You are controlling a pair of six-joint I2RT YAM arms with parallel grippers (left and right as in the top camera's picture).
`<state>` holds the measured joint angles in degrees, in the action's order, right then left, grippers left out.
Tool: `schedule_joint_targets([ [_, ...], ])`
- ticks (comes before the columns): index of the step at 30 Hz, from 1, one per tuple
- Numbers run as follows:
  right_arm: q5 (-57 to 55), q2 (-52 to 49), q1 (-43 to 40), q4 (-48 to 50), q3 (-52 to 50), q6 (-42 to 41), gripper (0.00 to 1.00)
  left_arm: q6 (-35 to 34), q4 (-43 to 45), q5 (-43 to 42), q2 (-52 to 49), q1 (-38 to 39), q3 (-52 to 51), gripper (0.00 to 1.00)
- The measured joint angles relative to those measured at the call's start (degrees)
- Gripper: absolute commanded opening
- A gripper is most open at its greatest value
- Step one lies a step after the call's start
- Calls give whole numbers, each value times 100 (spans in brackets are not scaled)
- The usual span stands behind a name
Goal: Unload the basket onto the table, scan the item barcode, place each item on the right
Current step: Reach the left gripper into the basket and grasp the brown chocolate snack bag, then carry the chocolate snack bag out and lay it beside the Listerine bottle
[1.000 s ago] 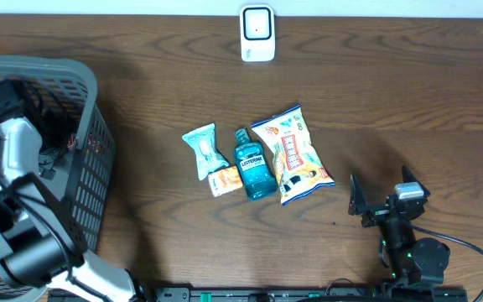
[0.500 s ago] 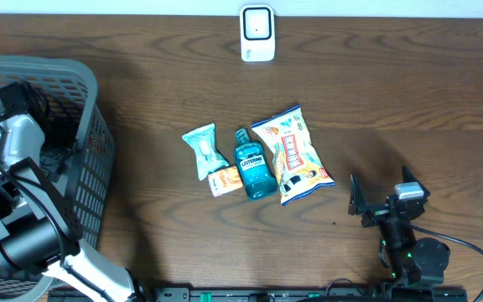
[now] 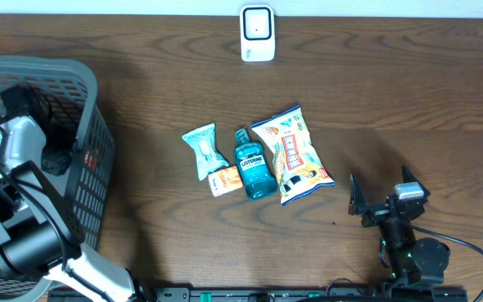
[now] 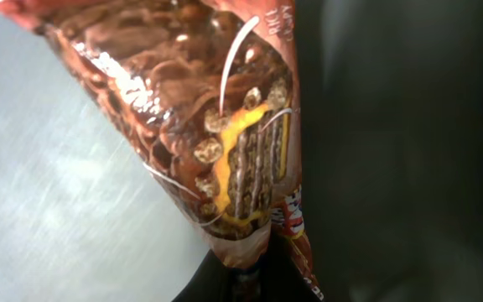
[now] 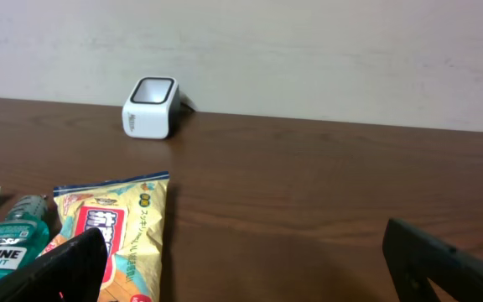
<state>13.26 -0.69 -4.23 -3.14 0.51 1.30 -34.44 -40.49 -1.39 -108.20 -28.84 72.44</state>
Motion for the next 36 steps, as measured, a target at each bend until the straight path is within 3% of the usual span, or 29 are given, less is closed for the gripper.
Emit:
schedule_joint_targets([
  [7,0,0,0,0,0,0,99,153,-291,20,804,0,-420,7],
  [18,0,0,0,0,0,0,99,170,-256,26,3733,-2,-431,7],
  [27,0,0,0,0,0,0,99,103,50,-52,5521,42,-435,7],
  [32,0,0,0,0,0,0,99,11,525,-824,6192,619,-433,7],
  [36,0,0,0,0,0,0,99,-11,743,-1355,6120,1587,-433,7],
])
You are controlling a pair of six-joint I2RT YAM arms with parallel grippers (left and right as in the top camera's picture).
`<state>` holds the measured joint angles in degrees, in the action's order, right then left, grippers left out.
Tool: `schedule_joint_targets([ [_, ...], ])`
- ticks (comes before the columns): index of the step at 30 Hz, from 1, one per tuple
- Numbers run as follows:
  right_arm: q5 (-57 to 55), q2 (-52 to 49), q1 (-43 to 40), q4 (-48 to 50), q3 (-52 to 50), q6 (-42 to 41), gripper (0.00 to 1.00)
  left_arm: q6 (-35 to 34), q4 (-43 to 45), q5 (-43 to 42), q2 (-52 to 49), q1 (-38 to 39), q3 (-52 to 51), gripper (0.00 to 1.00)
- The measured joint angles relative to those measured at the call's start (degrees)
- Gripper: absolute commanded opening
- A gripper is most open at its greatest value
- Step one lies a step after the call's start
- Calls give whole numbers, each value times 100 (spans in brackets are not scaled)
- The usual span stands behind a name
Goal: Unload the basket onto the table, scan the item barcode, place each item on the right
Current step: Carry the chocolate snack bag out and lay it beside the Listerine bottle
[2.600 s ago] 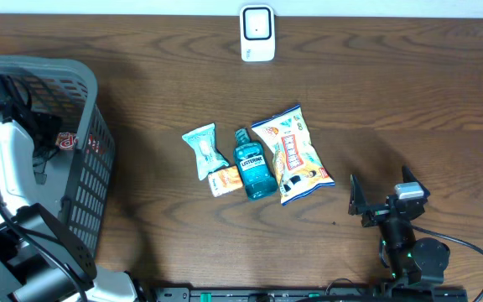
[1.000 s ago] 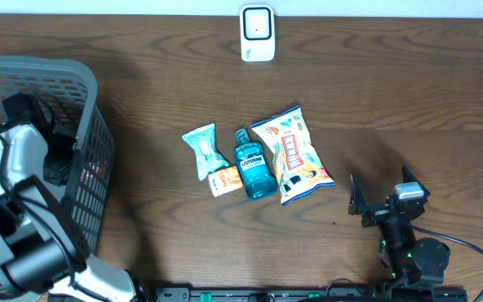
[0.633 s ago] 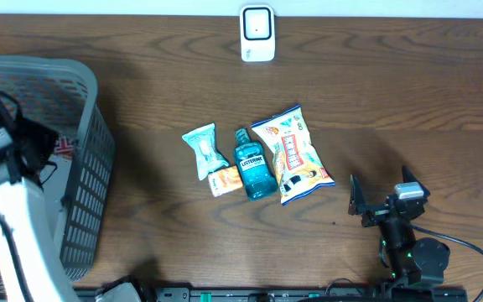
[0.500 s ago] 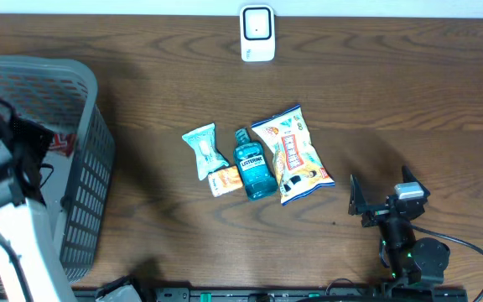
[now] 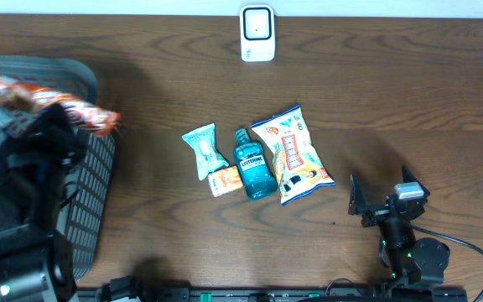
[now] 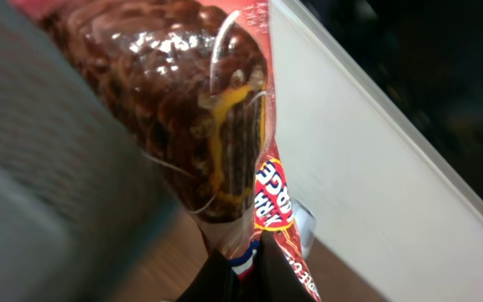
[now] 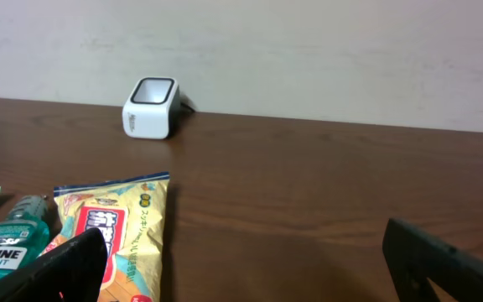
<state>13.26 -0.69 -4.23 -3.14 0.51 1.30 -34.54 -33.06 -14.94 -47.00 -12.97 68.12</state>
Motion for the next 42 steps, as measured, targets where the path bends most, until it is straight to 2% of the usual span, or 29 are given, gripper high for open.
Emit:
schedule_joint_targets([
  [7,0,0,0,0,0,0,99,7,26,-57,-1132,2000,0,7],
  [15,0,0,0,0,0,0,99,9,114,745,-3034,3442,0,7],
  [20,0,0,0,0,0,0,99,9,197,1012,-3947,3834,0,7],
  [26,0,0,0,0,0,0,99,-63,181,1086,-4610,3880,0,7],
  [38,0,0,0,0,0,0,99,-291,284,1290,-5493,4188,0,7],
  [42,0,0,0,0,0,0,99,68,761,1349,-5495,4666,-2,7],
])
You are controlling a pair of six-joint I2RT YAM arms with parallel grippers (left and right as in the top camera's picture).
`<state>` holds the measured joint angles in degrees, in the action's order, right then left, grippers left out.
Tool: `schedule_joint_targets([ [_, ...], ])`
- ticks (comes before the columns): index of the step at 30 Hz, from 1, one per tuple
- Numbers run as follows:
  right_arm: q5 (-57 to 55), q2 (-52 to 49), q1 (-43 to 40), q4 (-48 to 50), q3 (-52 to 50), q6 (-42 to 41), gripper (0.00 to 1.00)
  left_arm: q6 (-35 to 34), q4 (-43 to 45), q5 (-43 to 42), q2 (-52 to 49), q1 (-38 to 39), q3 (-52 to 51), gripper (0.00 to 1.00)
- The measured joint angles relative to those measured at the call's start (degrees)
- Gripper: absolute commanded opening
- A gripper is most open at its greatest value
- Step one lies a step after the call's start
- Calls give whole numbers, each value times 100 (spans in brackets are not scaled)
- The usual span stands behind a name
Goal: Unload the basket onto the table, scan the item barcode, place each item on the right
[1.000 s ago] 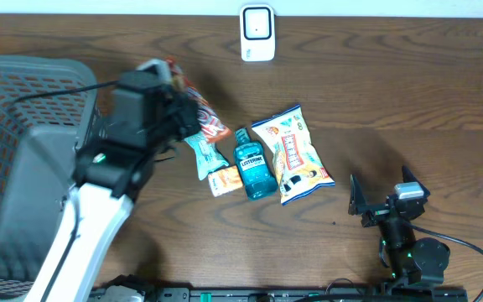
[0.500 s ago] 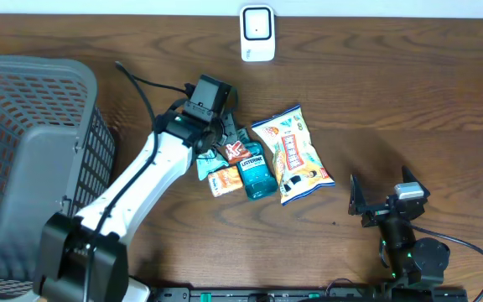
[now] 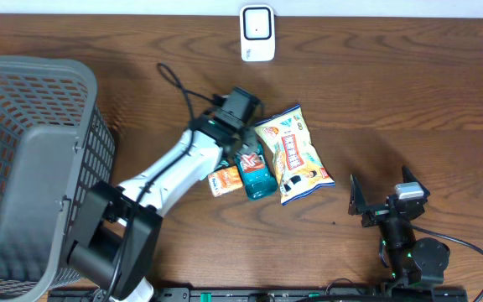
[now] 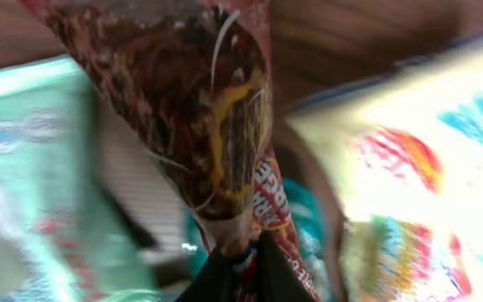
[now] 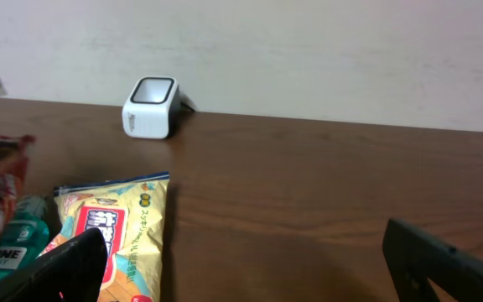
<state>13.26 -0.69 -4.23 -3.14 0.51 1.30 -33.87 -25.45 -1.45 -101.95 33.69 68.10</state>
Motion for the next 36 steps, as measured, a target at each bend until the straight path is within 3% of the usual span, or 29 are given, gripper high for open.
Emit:
schedule_joint_targets([
  [7,0,0,0,0,0,0,99,433,599,426,0,879,0,8],
  [12,0,0,0,0,0,0,99,437,603,774,0,957,0,8],
  [15,0,0,0,0,0,0,99,435,603,841,0,949,0,17],
  [17,0,0,0,0,0,0,99,452,601,872,0,951,0,46],
  [18,0,0,0,0,0,0,99,422,597,890,0,951,0,76],
  [20,0,0,0,0,0,0,99,398,590,911,0,951,0,99],
  [29,0,0,0,0,0,0,99,544,446,1019,160,922,192,100],
  [36,0,0,0,0,0,0,99,1185,555,2483,1421,651,966,100],
])
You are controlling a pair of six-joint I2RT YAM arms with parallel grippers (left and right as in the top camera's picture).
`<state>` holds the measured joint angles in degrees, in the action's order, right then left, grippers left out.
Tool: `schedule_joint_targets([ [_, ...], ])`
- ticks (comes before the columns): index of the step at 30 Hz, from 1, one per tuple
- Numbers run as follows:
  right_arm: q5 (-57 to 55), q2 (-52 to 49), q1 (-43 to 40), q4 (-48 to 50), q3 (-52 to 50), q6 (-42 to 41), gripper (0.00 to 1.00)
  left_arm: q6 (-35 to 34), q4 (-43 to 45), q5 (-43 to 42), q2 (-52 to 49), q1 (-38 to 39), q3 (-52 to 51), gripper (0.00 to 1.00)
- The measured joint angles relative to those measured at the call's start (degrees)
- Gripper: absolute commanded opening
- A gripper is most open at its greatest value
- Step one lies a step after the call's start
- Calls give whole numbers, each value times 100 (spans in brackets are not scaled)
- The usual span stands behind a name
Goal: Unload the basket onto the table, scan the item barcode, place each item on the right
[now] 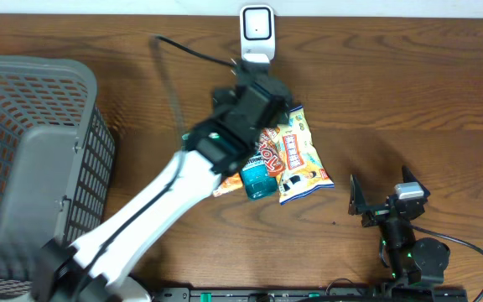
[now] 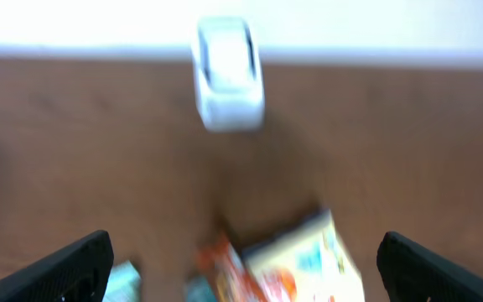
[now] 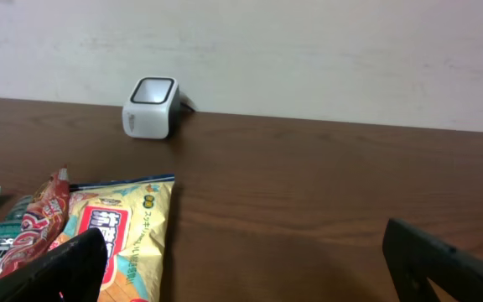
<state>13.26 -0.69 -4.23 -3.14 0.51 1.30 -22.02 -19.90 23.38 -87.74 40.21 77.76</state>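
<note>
The white scanner stands at the table's far edge; it also shows in the left wrist view as scanner and from the right wrist as scanner. A red-brown snack packet lies between the Listerine bottle and the yellow snack bag, resting partly on them. My left gripper hovers open above the packet, nothing between its fingers; its view is blurred. My right gripper rests open at the front right, facing the bag.
A grey mesh basket fills the left side. A small orange packet peeks out beside the bottle under my left arm. Bare brown table lies to the right of the items.
My left gripper was shut on the red snack packet low over the bottle. Now it is open and higher, facing the scanner, and the packet lies between the bottle and the yellow bag.
My left gripper was down in the basket, shut on the red packet. Then it held the packet above the basket's rim, then over the group of items mid-table. Now the packet lies there, let go. The right arm has stayed put.
</note>
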Motion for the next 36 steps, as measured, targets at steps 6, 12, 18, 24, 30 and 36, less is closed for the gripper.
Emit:
schedule_joint_targets([
  [6,0,0,0,0,0,0,99,820,1019,960,1152,-448,179,100],
  [12,0,0,0,0,0,0,99,1941,1191,1246,2015,-1119,197,99],
  [18,0,0,0,0,0,0,99,3073,1252,1300,2190,-1495,197,99],
  [24,0,0,0,0,0,0,99,3497,911,1298,2588,-1508,195,99],
  [30,0,0,0,0,0,0,99,3585,706,1296,3681,-1521,179,99],
  [36,0,0,0,0,0,0,99,3585,732,1298,4843,-1661,133,98],
])
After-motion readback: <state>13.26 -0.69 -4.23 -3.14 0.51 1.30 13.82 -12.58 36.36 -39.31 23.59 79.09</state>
